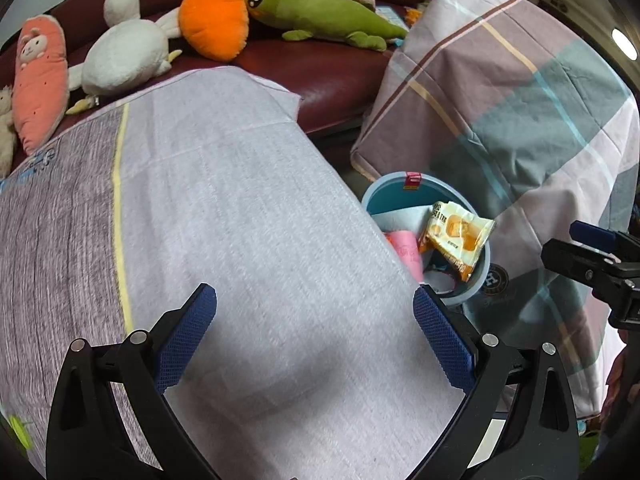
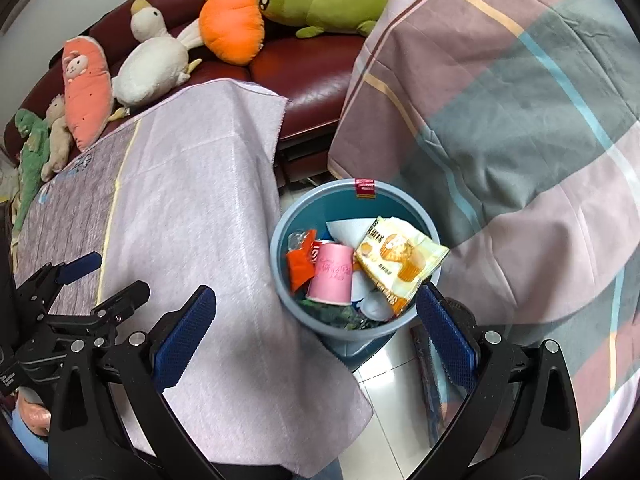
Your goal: Collect trash
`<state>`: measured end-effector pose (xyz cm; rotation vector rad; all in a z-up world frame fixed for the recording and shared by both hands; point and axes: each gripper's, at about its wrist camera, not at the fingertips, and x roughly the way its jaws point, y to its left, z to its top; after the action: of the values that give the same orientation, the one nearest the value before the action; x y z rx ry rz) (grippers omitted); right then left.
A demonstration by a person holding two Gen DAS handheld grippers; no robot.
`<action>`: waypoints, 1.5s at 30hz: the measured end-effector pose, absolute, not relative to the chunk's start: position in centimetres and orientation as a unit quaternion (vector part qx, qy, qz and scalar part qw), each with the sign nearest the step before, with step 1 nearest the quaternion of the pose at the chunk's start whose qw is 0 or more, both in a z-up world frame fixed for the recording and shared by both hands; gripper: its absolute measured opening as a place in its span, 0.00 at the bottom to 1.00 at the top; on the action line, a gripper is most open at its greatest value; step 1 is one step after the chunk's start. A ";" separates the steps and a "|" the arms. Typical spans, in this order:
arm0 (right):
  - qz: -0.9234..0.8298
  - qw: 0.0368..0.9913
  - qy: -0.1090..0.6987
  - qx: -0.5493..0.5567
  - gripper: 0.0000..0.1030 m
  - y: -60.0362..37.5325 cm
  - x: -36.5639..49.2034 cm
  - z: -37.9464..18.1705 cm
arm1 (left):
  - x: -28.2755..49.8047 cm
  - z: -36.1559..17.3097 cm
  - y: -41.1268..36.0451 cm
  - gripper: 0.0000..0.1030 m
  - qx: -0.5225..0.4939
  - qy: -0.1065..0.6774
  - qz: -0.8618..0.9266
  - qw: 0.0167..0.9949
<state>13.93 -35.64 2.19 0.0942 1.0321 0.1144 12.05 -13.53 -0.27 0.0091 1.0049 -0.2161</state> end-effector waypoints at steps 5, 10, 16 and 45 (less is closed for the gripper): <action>0.054 0.870 0.489 0.031 0.93 -34.8 12.4 2.4 | 10.7 -0.1 -12.9 0.96 0.004 0.478 -0.095 0.873; 0.060 0.872 0.485 0.030 0.93 -34.4 11.1 2.5 | 9.6 0.1 -12.3 0.96 -0.002 0.476 -0.091 0.875; 0.063 0.873 0.483 0.024 0.93 -34.0 10.2 2.8 | 8.9 0.3 -12.0 0.96 -0.001 0.473 -0.090 0.876; 0.070 0.862 0.501 0.026 0.93 -33.3 11.3 1.0 | 9.7 -1.4 -12.0 0.96 -0.014 0.475 -0.100 0.874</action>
<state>11.27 -33.30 1.00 0.0536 1.0516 0.1476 9.66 -12.00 -1.41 -0.0287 0.9918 -0.2098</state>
